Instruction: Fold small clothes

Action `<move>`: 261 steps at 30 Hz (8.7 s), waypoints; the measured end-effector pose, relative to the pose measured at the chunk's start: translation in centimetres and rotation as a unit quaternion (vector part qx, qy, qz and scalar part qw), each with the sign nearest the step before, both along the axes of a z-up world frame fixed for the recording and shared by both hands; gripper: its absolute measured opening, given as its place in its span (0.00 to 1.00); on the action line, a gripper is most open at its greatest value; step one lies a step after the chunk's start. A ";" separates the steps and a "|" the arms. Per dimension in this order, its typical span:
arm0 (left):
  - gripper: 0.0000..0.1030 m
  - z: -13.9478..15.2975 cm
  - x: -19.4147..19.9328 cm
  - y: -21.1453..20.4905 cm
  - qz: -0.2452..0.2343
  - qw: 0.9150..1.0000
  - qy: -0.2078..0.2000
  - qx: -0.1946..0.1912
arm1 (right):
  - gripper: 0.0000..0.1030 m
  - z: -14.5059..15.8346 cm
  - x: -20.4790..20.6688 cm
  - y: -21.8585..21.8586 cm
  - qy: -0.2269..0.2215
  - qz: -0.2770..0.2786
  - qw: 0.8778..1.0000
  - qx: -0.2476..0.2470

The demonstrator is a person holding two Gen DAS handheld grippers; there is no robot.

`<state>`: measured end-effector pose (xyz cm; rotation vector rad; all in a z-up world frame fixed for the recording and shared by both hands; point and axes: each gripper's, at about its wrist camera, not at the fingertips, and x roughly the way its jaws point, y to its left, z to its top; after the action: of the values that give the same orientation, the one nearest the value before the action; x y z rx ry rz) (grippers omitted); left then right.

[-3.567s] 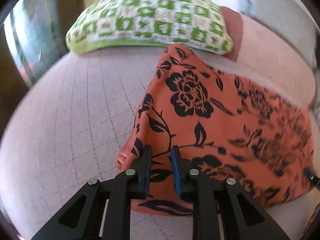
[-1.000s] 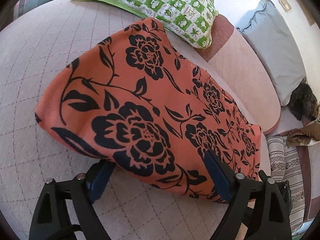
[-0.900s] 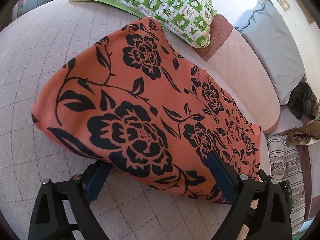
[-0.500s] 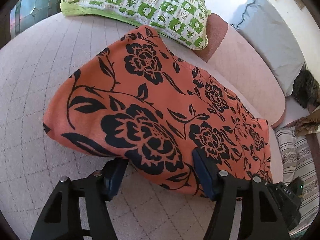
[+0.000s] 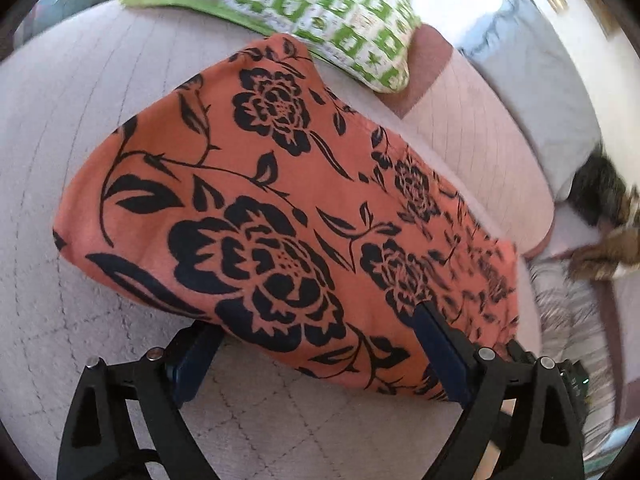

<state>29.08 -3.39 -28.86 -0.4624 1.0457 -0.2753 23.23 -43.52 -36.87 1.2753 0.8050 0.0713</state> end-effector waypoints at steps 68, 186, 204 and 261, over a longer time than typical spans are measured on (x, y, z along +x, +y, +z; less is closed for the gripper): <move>0.49 9.2 -18.0 2.4 -0.137 0.961 -0.189 0.149 | 0.25 8.3 -12.8 0.6 -0.014 0.160 0.974 -0.160; 0.25 4.4 -13.7 -6.1 -0.120 0.845 -0.345 0.391 | 0.74 13.3 18.2 31.4 0.042 0.534 0.779 -0.326; 0.23 6.8 -17.2 -10.2 -0.177 0.855 -0.401 0.276 | 0.17 18.1 14.7 22.0 -0.004 0.455 0.795 -0.402; 0.57 2.4 -12.1 -12.0 -0.236 0.945 -0.195 0.112 | 0.40 7.1 -4.3 0.2 0.039 0.229 0.912 -0.338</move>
<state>17.02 -15.41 -26.42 0.0599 0.7731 -0.6398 18.88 -43.32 -29.77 0.4211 1.0676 0.1063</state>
